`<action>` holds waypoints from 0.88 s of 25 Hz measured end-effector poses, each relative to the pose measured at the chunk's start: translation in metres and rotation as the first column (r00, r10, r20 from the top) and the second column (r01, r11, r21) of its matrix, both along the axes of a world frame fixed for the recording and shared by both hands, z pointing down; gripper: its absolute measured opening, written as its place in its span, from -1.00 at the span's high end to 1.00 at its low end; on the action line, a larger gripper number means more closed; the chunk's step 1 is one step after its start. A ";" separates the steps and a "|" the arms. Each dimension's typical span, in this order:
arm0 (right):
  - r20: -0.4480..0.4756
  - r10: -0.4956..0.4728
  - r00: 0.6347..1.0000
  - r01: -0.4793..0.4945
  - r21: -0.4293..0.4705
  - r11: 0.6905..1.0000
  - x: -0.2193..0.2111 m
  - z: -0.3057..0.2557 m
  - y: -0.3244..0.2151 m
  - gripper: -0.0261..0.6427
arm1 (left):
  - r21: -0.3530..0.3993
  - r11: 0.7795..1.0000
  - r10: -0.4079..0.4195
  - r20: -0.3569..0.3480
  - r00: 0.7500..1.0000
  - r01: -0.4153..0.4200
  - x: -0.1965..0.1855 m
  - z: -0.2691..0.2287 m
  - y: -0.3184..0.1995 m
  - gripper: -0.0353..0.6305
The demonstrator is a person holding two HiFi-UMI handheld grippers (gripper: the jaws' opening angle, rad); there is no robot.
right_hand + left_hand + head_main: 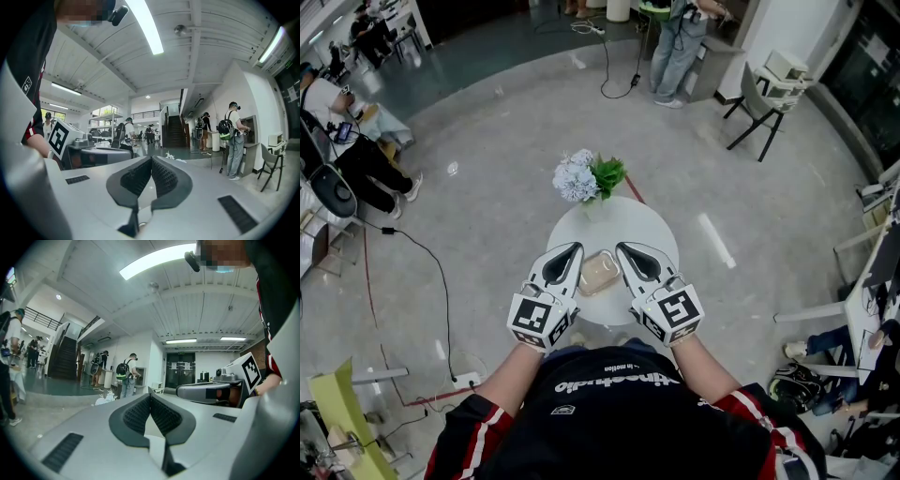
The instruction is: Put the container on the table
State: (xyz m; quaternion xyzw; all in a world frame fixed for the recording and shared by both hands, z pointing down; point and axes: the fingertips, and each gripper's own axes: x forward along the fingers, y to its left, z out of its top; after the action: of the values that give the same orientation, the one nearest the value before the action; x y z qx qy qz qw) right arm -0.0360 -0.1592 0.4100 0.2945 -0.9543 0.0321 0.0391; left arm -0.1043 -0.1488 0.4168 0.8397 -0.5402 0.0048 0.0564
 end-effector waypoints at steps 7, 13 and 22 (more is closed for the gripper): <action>0.009 -0.007 1.000 0.007 0.026 1.000 -0.001 -0.007 0.003 0.87 | 0.004 1.000 0.000 -0.004 1.000 0.000 -0.001 -0.001 0.001 0.82; -0.011 -0.008 1.000 0.009 0.055 0.998 -0.004 -0.008 0.003 0.88 | 0.004 1.000 0.001 -0.006 1.000 -0.001 -0.001 0.000 -0.001 0.82; -0.017 -0.005 1.000 0.006 0.063 0.998 -0.005 -0.008 0.005 0.88 | 0.002 1.000 0.001 -0.004 1.000 -0.001 -0.002 0.000 0.002 0.82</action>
State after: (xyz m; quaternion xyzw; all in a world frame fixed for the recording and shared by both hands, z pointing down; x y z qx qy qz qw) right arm -0.0405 -0.1544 0.4017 0.2930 -0.9553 -0.0005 0.0382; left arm -0.1063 -0.1466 0.4167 0.8399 -0.5397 0.0024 0.0567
